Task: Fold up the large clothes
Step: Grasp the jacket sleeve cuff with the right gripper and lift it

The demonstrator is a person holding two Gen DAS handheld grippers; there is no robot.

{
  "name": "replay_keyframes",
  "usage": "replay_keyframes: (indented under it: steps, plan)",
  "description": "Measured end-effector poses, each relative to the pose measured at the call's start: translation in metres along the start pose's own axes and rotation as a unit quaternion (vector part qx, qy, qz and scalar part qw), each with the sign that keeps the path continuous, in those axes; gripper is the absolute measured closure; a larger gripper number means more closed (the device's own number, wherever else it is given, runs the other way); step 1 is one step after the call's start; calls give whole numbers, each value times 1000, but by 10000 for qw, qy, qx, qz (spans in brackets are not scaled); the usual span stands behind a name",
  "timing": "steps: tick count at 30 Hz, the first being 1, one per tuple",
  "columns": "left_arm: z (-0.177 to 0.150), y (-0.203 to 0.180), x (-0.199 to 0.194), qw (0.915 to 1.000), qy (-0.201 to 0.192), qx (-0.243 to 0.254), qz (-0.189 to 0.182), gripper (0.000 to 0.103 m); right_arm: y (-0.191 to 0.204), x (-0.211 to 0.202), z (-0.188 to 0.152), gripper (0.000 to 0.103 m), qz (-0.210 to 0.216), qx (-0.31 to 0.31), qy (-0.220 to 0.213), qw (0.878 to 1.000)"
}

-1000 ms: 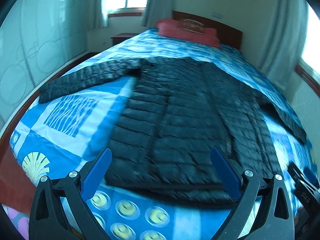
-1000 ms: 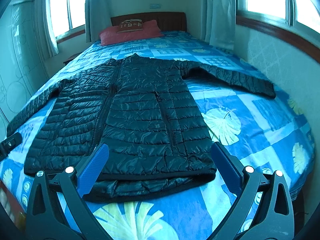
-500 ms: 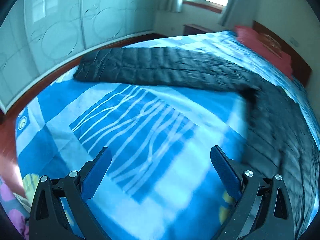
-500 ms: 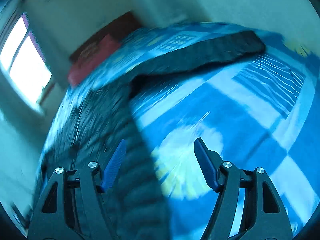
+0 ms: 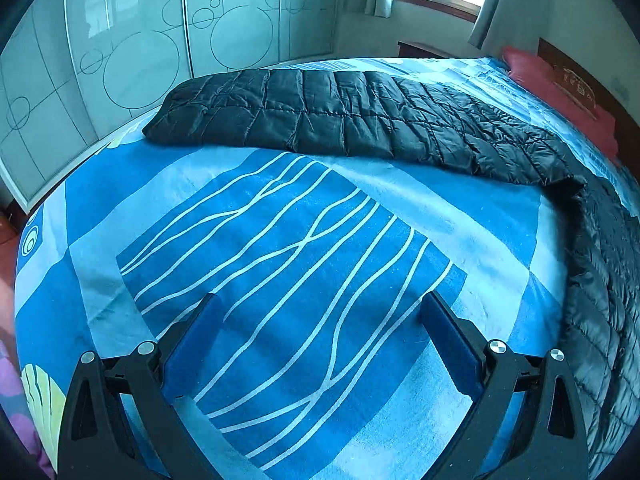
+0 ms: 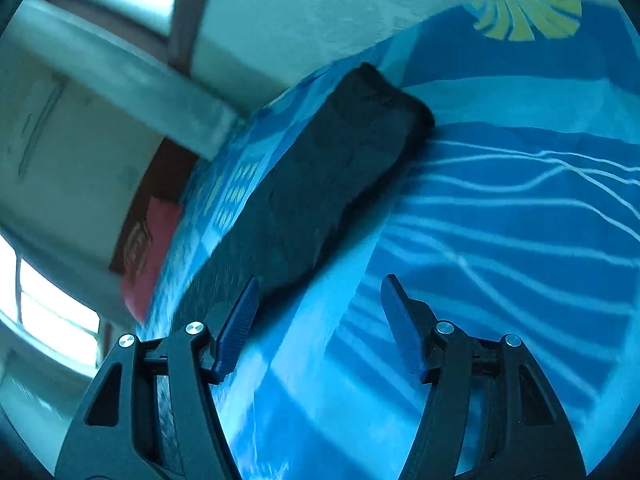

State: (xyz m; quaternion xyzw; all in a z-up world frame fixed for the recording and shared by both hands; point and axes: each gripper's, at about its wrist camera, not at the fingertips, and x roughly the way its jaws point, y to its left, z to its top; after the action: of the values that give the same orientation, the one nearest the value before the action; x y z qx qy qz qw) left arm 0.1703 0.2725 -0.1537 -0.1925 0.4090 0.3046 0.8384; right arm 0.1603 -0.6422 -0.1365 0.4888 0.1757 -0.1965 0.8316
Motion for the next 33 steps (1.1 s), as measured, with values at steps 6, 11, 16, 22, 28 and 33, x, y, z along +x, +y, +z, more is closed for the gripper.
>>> replay_keyframes:
  steps: [6, 11, 16, 22, 28, 33]
  plan:
    - [-4, 3, 0, 10000, -34, -6, 1, 5, 10, 23, 17, 39, -37, -280, -196, 9994]
    - [-4, -1, 1, 9999, -32, 60, 103, 5, 13, 34, 28, 45, -266, -428, -507, 9974]
    - [-4, -1, 1, 9999, -37, 63, 111, 5, 4, 45, 40, 89, -417, -146, -545, 9975]
    - [-5, -1, 3, 9999, -57, 61, 112, 5, 73, 24, 25, 95, -504, -1231, -905, 9870]
    - [-6, -1, 3, 9999, -89, 65, 123, 5, 194, 16, -48, 95, -199, -3006, -921, 9491]
    - [-6, 0, 3, 9999, -119, 57, 108, 5, 279, 27, -136, 96, 304, -3892, -528, 9191]
